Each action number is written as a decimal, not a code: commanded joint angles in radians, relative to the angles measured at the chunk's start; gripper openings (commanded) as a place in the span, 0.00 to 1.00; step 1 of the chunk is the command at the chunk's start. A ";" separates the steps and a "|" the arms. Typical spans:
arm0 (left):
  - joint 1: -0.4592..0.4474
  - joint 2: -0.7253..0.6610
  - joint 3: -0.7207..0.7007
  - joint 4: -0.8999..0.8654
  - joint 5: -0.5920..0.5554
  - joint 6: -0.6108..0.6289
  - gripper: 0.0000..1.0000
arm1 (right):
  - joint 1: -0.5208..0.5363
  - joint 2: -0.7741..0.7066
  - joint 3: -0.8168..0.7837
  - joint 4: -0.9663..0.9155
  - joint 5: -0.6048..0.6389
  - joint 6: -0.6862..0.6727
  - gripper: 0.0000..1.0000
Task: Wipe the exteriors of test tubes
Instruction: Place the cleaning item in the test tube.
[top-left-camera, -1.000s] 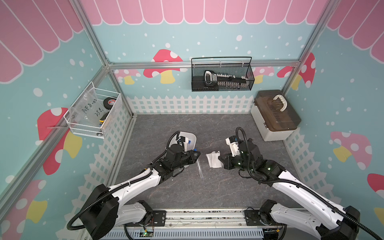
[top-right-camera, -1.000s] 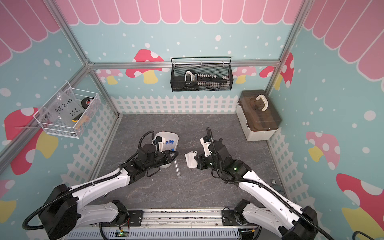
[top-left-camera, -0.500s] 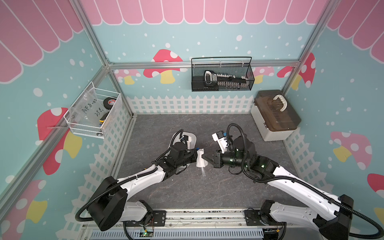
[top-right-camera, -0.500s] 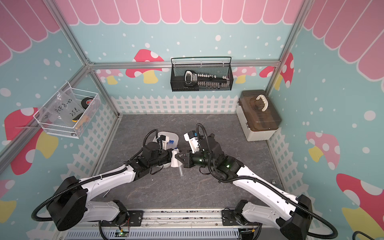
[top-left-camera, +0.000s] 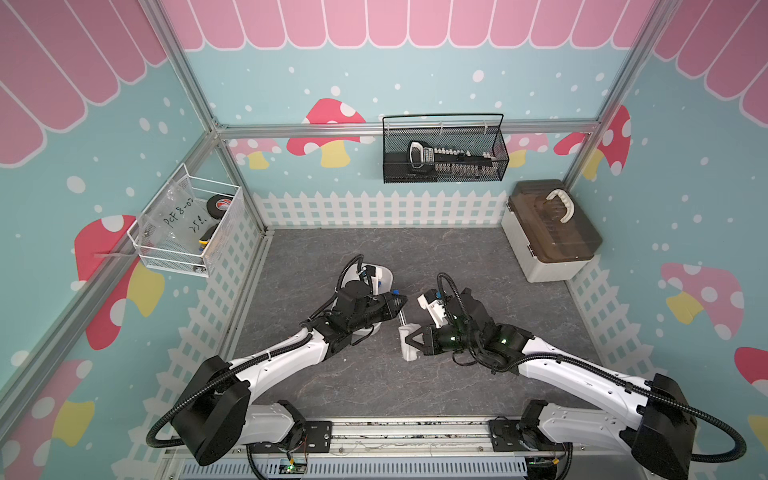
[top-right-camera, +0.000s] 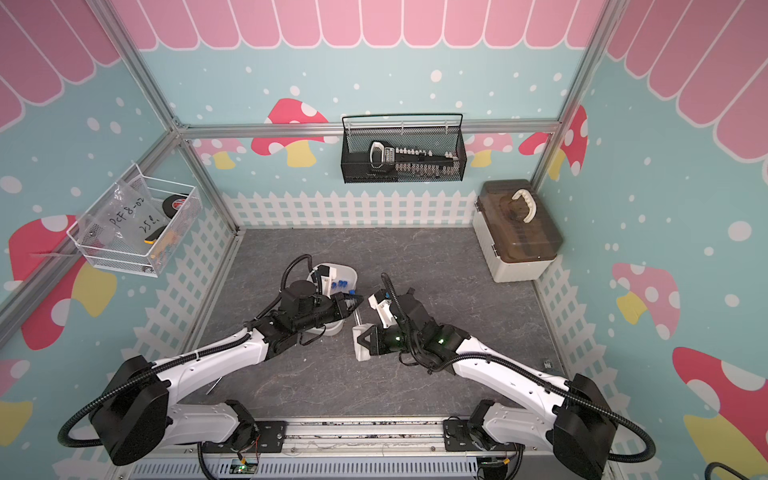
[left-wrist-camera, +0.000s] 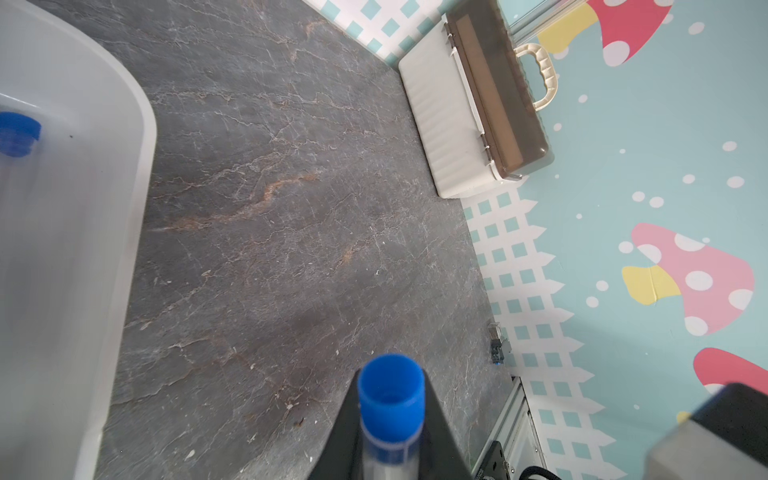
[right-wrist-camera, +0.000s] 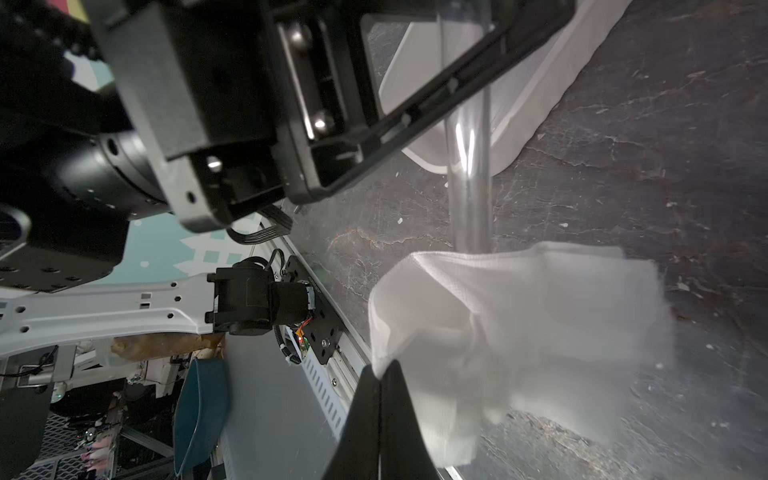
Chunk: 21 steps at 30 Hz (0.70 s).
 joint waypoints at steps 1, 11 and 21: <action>0.007 -0.029 0.005 -0.001 0.002 -0.005 0.13 | -0.001 0.017 0.051 0.000 -0.001 -0.016 0.03; 0.044 -0.002 0.026 0.016 0.038 0.008 0.14 | 0.074 0.017 0.176 -0.003 -0.100 0.055 0.03; 0.058 0.002 0.047 0.007 0.074 0.008 0.14 | 0.124 0.023 0.122 -0.006 -0.025 0.068 0.02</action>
